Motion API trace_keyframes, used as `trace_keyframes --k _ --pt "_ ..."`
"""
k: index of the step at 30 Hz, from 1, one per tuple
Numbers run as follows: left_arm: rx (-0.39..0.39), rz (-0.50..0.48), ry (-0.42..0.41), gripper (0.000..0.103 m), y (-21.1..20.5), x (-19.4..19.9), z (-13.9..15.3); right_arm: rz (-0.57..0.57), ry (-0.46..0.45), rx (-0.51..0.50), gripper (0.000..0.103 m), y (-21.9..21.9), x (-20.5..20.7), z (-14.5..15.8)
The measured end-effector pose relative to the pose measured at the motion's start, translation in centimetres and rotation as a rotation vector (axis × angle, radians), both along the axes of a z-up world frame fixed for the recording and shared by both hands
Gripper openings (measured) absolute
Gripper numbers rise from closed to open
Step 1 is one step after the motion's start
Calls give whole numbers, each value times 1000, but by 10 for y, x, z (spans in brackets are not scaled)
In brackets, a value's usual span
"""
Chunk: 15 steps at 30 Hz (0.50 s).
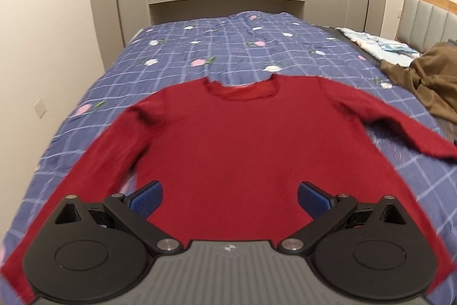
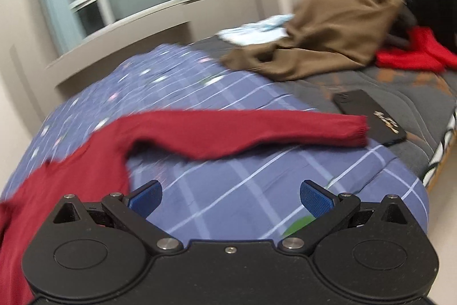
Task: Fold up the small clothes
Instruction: 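Reach the right gripper to a sweater sleeve cuff and close on it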
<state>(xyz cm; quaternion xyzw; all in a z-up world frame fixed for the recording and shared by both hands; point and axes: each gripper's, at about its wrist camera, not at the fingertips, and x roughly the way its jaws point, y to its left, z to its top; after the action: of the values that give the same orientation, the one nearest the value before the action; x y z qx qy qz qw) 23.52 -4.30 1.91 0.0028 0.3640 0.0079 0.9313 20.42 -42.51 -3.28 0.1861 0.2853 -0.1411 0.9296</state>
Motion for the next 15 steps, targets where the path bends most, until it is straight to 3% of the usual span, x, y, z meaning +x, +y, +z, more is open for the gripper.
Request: trace_keyframes --k 7,13,15 --pt "-39 -48 60 103 -39 60 -26 -287 5 218 99 -68 20 -25" --pt "-38 -77 126 103 -52 84 -51 -498 -35 331 82 -100 34 -41" --pt "-39 -70 143 103 -49 88 -56 -567 -58 364 71 -107 34 -42"
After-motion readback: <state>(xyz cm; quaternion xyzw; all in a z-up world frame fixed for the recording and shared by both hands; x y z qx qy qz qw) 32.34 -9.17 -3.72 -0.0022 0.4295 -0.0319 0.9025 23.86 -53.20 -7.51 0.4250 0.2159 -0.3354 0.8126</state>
